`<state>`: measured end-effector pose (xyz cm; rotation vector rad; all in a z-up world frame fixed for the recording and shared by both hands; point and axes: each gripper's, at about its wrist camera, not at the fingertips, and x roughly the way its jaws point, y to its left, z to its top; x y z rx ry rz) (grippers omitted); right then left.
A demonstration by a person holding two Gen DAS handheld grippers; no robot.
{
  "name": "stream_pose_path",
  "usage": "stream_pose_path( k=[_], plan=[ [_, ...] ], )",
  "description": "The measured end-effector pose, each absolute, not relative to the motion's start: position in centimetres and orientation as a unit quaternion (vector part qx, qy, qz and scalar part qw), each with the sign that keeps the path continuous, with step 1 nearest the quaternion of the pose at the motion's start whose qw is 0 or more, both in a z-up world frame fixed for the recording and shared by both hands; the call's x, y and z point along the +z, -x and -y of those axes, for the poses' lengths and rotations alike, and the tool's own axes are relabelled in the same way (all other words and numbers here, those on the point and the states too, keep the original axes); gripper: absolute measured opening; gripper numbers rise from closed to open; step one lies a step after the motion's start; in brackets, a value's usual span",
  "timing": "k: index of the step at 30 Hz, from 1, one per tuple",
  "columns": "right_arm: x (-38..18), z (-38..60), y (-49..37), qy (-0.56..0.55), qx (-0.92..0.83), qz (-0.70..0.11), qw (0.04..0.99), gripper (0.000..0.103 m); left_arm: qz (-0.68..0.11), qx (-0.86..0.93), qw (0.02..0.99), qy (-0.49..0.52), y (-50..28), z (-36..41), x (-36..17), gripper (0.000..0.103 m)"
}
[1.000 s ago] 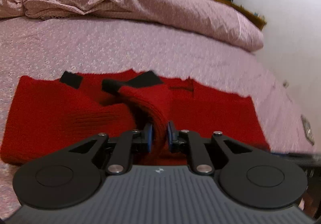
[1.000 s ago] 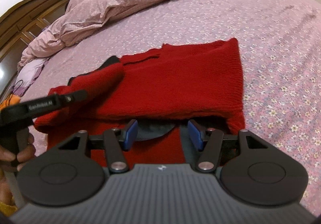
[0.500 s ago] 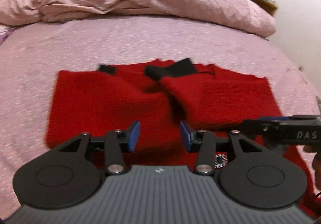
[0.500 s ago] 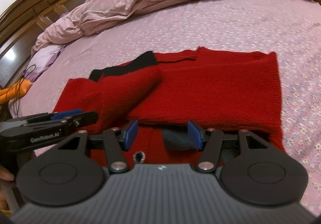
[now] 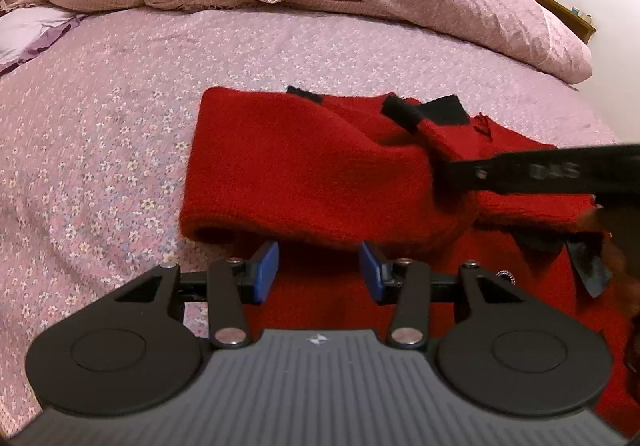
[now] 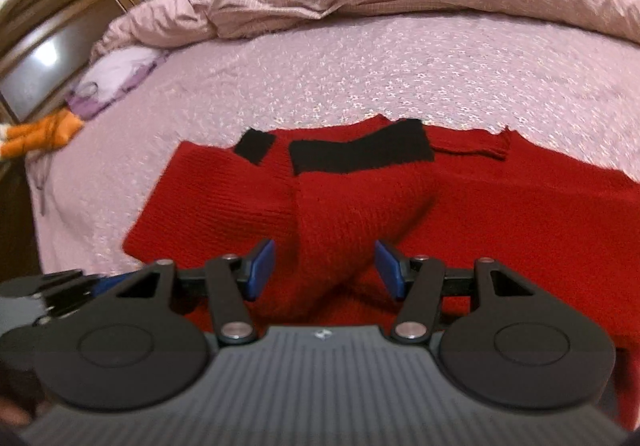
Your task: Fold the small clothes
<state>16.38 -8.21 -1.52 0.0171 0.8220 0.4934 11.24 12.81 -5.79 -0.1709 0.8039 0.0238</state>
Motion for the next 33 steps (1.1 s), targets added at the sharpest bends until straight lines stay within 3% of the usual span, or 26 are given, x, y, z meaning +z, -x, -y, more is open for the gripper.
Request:
stream_pose_path(
  k=[7,8,9,12,25,33],
  plan=[
    [-3.4,7.5,-18.9,-0.007,0.201,-0.414,0.888,0.058,-0.398,-0.004,0.913,0.091,-11.3,-12.9,-6.7,0.051],
    [-3.5,7.8,-19.1,-0.024,0.198,-0.413,0.889,0.051,-0.401,-0.001,0.912,0.092,-11.5,-12.8,-7.0,0.051],
    [-3.5,8.2,-19.3,-0.045,0.199,-0.408,0.89,0.033,-0.404,0.004,0.91,0.093,-11.7,-12.9,-7.3,0.051],
    [-3.0,8.8,-19.1,-0.058,0.201,-0.39,0.897,0.023,-0.406,0.021,0.908,0.099,-12.2,-13.0,-7.7,0.051],
    [2.8,16.2,-17.6,-0.142,0.166,-0.222,0.95,0.02,-0.401,0.036,0.91,0.096,-13.7,-12.7,-8.0,0.051],
    [-2.5,20.1,-17.2,-0.181,0.143,-0.296,0.927,0.021,-0.404,0.04,0.909,0.09,-14.1,-12.4,-8.1,0.051]
  ],
)
